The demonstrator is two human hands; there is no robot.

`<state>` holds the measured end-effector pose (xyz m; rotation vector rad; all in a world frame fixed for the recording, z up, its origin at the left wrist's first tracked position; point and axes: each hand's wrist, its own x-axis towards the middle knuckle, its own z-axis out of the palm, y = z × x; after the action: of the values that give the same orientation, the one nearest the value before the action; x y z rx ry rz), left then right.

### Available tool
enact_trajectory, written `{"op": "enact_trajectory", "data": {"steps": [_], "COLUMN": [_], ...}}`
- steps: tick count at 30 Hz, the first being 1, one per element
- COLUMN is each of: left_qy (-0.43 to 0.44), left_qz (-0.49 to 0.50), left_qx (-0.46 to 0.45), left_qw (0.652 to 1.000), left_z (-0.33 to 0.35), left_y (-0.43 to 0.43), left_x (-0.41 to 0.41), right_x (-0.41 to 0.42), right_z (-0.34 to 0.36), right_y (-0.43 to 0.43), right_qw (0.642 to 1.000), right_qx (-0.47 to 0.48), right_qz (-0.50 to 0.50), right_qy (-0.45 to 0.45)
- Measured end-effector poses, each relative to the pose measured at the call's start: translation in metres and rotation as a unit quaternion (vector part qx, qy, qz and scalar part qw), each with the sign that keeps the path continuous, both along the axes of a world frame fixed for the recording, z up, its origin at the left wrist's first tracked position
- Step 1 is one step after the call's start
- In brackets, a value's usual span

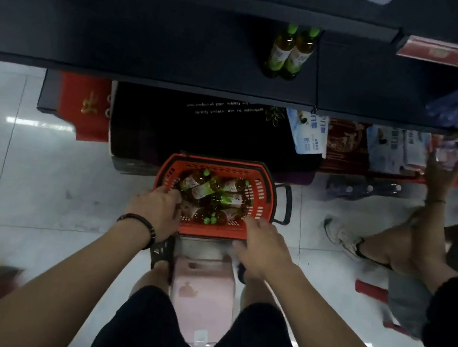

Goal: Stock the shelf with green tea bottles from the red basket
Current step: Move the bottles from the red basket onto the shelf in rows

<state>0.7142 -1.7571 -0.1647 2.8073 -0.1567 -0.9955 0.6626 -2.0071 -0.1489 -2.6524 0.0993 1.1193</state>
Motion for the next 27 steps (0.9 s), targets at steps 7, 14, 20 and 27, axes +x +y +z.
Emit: {"op": "enact_trajectory", "data": {"steps": [7, 14, 20, 27], "left_qy": [0.041, 0.033, 0.071, 0.057], "left_qz": [0.108, 0.028, -0.011, -0.044], "left_qx": [0.004, 0.010, -0.003, -0.004], "left_qw": [0.993, 0.999, 0.997, 0.997], "left_z": [-0.072, -0.203, -0.341, -0.448], "left_y": [-0.059, -0.070, -0.050, -0.019], "left_x": [0.013, 0.041, 0.058, 0.065], "right_x": [0.065, 0.106, 0.101, 0.127], "right_z": [-0.100, -0.256, -0.404, -0.487], "right_y": [-0.044, -0.051, -0.036, -0.003], "right_qw": [0.997, 0.997, 0.997, 0.995], "right_qx": [0.039, 0.067, 0.076, 0.070], "right_qz": [0.044, -0.019, -0.013, 0.000], "right_qy": [0.045, 0.039, 0.029, -0.068]}}
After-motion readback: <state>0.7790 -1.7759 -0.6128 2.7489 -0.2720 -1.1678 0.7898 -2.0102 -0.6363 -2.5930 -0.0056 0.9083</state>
